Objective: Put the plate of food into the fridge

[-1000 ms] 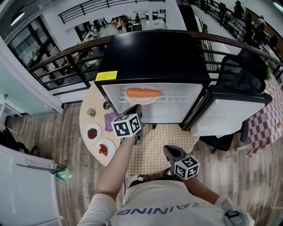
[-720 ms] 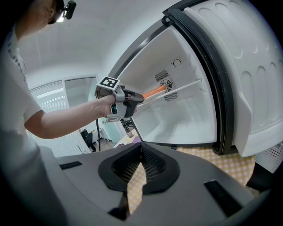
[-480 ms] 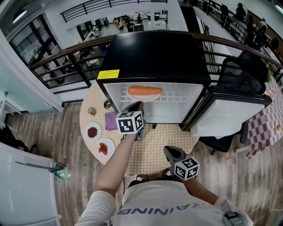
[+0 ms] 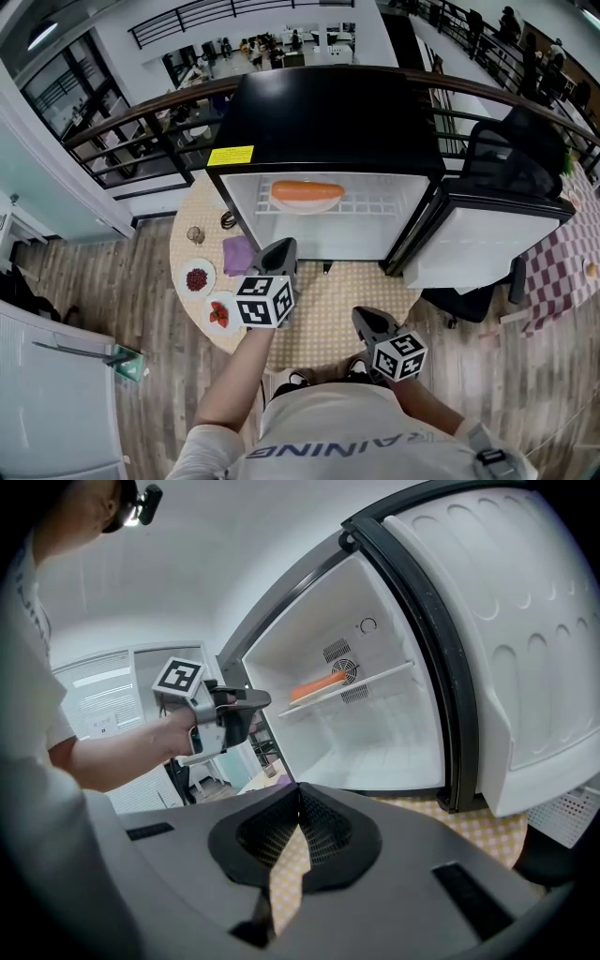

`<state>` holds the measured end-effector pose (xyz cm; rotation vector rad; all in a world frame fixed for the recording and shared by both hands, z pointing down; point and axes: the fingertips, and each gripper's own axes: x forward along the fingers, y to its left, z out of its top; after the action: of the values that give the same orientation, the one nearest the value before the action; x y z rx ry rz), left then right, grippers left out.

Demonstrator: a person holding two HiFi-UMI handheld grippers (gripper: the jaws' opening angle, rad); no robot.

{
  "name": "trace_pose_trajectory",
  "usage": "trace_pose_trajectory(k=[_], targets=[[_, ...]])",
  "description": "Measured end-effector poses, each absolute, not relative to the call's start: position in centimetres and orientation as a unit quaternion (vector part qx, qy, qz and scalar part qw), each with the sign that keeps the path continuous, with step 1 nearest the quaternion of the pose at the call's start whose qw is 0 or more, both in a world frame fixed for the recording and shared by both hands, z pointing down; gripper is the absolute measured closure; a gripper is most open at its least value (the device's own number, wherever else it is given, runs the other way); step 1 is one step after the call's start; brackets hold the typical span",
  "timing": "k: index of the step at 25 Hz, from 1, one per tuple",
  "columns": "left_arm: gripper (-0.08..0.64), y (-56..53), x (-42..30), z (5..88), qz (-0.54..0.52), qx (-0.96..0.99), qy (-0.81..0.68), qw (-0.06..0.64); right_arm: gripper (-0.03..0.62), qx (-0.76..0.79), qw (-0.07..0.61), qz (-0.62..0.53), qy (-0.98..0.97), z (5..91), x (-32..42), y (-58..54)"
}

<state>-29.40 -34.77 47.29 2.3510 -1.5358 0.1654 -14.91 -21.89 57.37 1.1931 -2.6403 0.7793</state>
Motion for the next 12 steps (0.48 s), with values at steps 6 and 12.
trace_pose_trajectory(k=[6,12], targets=[[0.551,-29.2,-30.4,46.1,0.024,0.832,-0.536,0.145,0.569,0.401,0.067,0.249,-0.879,56.9,-14.5,-22.5],[0.551,-24.4,-32.2,46.2,0.008,0.825,-0.55,0.132,0.57,0.404,0.06,0.222,-0.885,55.2,-14.5,-23.0]])
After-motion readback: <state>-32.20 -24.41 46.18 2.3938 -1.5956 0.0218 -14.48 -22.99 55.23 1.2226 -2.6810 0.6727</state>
